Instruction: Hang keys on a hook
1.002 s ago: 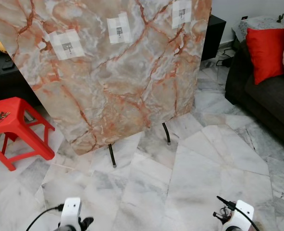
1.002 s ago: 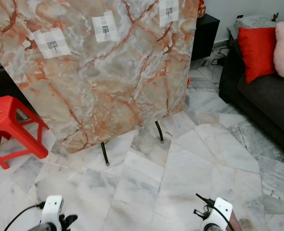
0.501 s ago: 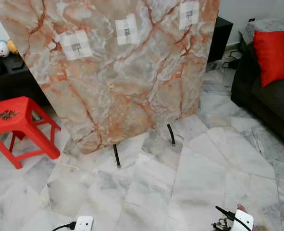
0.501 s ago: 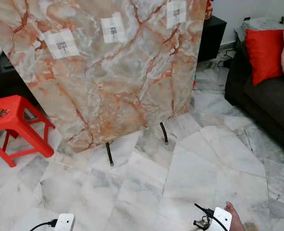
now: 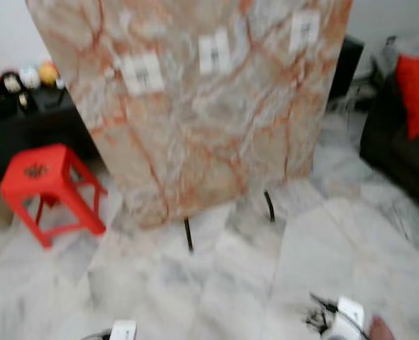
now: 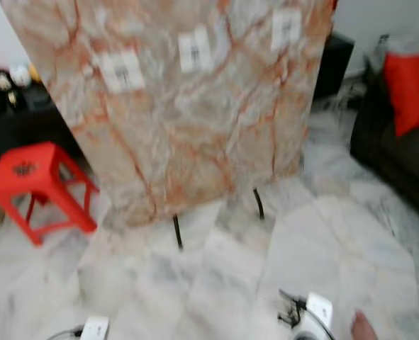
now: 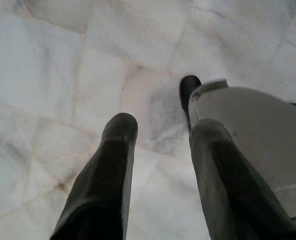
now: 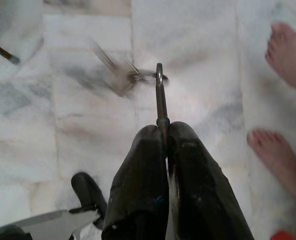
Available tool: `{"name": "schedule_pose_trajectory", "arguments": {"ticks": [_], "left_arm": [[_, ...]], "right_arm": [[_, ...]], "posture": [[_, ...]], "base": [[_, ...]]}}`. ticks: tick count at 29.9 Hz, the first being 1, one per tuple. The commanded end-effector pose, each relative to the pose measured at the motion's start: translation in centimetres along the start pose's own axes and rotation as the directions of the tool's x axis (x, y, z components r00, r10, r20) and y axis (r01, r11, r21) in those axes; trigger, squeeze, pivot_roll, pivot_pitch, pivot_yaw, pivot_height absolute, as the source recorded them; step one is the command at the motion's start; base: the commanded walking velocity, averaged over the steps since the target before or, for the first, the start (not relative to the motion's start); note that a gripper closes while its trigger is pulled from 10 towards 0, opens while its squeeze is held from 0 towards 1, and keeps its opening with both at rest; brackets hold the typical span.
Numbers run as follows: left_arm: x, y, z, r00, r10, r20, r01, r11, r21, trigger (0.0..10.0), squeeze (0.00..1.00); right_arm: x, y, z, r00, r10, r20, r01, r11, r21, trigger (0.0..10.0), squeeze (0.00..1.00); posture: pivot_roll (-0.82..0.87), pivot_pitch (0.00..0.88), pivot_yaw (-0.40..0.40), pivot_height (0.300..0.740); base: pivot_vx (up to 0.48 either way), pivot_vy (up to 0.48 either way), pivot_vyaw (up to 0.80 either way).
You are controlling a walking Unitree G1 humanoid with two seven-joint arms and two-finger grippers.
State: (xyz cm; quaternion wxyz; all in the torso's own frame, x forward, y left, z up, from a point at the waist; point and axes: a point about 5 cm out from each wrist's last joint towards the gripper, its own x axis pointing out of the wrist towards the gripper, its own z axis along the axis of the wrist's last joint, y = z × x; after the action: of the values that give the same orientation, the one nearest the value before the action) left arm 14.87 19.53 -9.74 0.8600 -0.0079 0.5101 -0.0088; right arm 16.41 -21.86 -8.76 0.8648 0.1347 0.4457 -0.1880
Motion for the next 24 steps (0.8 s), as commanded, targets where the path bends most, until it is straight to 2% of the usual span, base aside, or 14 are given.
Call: {"name": "schedule_pose_trajectory", "arguments": {"ticks": [1, 10, 14, 24], "left_arm": [[-0.09, 0.28, -0.49, 1.000, 0.002, -0.029, -0.001, 1.000, 0.004, 10.0, 0.00], [-0.11, 0.46, -0.48, 1.000, 0.005, -0.027, -0.006, 1.000, -0.023, 10.0, 0.00], [-0.12, 0.38, -0.60, 1.000, 0.005, -0.023, -0.006, 0.999, -0.047, 10.0, 0.00], [-0.19, 0.34, -1.00, 1.000, 0.008, -0.026, -0.010, 0.997, -0.073, 10.0, 0.00]], "right_arm": [[-0.10, -0.06, -0.66, 1.000, -0.005, -0.023, 0.005, 1.000, 0.001, 10.0, 0.00], [-0.20, -0.14, -1.25, 0.999, -0.002, -0.044, 0.002, 1.000, -0.005, 10.0, 0.00], [-0.10, -0.09, -0.69, 1.000, -0.010, -0.026, 0.011, 0.999, 0.032, 10.0, 0.00], [-0.05, 0.08, -0.48, 1.000, -0.001, -0.024, 0.001, 1.000, 0.019, 10.0, 0.00]], "posture": [[-0.16, 0.000, 0.086, 0.740], [-0.16, 0.000, 0.082, 0.740], [-0.16, 0.000, 0.077, 0.740], [-0.16, 0.000, 0.075, 0.740]], "base": [[0.000, 0.330, 0.00], [0.000, 0.329, 0.00], [0.000, 0.326, 0.00], [0.000, 0.307, 0.00]]}}
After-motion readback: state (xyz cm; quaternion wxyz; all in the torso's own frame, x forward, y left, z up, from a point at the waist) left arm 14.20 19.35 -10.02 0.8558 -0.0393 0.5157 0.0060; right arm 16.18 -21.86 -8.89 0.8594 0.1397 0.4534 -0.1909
